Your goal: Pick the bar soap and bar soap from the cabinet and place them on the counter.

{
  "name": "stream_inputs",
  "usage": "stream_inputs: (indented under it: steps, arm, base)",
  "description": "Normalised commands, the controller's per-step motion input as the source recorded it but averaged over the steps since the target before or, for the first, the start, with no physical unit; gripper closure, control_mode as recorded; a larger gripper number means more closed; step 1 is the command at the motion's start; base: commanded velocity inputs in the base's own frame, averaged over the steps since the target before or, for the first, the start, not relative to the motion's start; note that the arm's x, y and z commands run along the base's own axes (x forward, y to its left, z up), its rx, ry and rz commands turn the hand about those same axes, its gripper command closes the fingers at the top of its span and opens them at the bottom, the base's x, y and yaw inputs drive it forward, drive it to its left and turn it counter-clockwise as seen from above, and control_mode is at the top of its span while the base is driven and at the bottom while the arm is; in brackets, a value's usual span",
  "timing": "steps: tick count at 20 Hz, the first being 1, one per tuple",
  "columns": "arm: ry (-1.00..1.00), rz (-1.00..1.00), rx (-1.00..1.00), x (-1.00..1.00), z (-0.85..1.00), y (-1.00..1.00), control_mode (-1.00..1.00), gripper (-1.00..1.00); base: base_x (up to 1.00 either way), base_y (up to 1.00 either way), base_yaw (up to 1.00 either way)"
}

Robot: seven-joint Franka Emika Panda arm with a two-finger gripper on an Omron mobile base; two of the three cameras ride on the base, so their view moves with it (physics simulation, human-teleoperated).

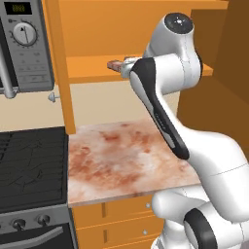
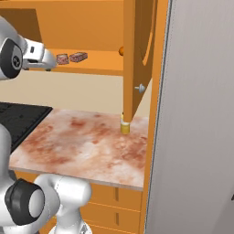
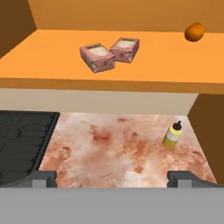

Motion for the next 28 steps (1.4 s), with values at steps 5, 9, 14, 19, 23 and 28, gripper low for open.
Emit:
stream_inputs:
  steps: [5, 9, 14, 19, 23, 28]
  arm:
    - [-0.20, 0.00, 0.00, 0.49, 0.00, 0.00, -1.00, -1.00]
    - [-0.01, 0.00, -0.01, 0.42, 0.05, 0.00, -1.00, -1.00]
    - [0.14, 0.00, -0.02, 0.34, 0.11, 0.00, -1.00, -1.00]
    - [0.13, 0.00, -0.02, 0.37, 0.08, 0.00, -1.00, -1.00]
    - [0.02, 0.00, -0.01, 0.41, 0.00, 0.00, -1.00, -1.00]
    - [-0.02, 0.00, 0.00, 0.35, -0.07, 0.03, -1.00, -1.00]
  base:
    - [0.00, 0.00, 0.00]
    - [0.00, 0.00, 0.00]
    - [0.00, 0.00, 0.00]
    - [0.00, 0.00, 0.00]
    - [0.00, 0.00, 0.00]
    - [0.00, 0.00, 0.00]
